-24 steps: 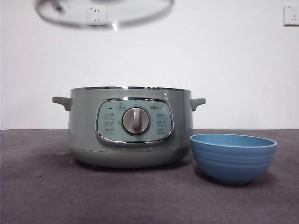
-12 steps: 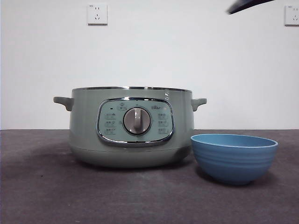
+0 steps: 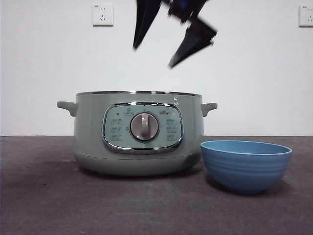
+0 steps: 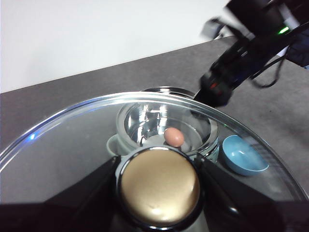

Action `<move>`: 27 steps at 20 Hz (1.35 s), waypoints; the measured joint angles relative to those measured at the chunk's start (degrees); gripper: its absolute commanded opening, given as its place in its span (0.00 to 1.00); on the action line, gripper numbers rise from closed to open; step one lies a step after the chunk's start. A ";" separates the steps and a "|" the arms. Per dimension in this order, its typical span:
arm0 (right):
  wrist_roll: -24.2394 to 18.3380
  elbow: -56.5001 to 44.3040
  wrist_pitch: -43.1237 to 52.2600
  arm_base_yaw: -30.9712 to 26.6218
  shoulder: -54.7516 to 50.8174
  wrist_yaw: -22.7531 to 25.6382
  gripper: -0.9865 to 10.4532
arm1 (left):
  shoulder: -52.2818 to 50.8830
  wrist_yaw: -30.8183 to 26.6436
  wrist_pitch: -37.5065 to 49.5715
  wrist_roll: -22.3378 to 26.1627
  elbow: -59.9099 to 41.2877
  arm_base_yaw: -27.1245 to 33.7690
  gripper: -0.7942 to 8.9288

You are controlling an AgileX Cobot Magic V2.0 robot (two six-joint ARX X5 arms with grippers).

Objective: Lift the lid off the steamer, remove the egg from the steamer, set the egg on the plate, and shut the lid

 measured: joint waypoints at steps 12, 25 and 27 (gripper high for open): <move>0.85 0.52 6.56 1.44 11.72 4.68 0.47 | 0.00 2.82 -0.09 0.00 0.00 0.00 0.07; 0.61 1.05 8.04 1.70 17.44 7.26 0.46 | 0.00 2.99 -0.66 0.04 0.00 0.00 0.07; 0.61 1.05 8.02 1.70 17.44 7.30 0.36 | 0.00 2.97 -0.70 0.04 0.00 0.00 0.07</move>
